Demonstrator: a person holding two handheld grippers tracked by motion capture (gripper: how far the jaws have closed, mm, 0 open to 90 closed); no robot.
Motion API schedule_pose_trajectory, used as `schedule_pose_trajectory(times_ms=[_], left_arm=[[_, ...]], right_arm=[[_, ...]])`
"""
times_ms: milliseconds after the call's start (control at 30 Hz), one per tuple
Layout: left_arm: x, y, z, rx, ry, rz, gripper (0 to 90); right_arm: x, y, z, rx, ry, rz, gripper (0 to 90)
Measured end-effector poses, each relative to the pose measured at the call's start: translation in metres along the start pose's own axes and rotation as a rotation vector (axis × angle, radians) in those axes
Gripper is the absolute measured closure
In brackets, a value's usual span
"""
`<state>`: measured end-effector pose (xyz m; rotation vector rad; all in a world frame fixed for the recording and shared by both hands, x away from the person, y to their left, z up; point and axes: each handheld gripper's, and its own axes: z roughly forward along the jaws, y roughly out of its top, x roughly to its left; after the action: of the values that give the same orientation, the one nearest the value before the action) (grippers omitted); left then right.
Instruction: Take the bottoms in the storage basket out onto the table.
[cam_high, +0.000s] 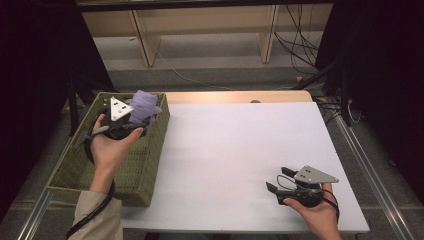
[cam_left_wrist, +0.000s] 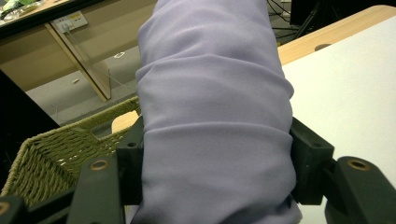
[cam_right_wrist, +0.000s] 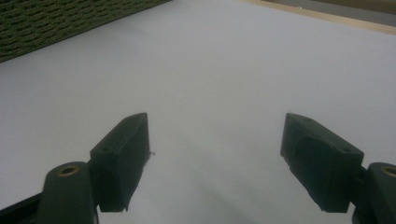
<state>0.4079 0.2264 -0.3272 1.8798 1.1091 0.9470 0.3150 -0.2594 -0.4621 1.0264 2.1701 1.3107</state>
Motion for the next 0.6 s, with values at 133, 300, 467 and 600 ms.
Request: schedule_pose_trajectory(times_ms=[133,300,467,600], left_arm=[[-0.0031,0.0012,0.0,-0.001,-0.008,0.005,37.5],[-0.0059,0.0022,0.0,0.0,-0.017,0.009,37.5],[-0.008,0.0031,-0.0004,-0.008,-0.024,0.006,37.4],[-0.0096,0.0043,-0.0013,-0.011,-0.033,0.009,37.4]], right_arm=[[-0.0001,0.0,-0.0001,0.0,0.0,0.0,24.7],[0.0,-0.0001,-0.0001,0.0,0.0,-0.001,24.7],[0.0001,0.0,-0.0002,-0.001,0.001,0.0,24.7],[0.0001,0.0,-0.0001,-0.001,0.001,-0.001,24.7]])
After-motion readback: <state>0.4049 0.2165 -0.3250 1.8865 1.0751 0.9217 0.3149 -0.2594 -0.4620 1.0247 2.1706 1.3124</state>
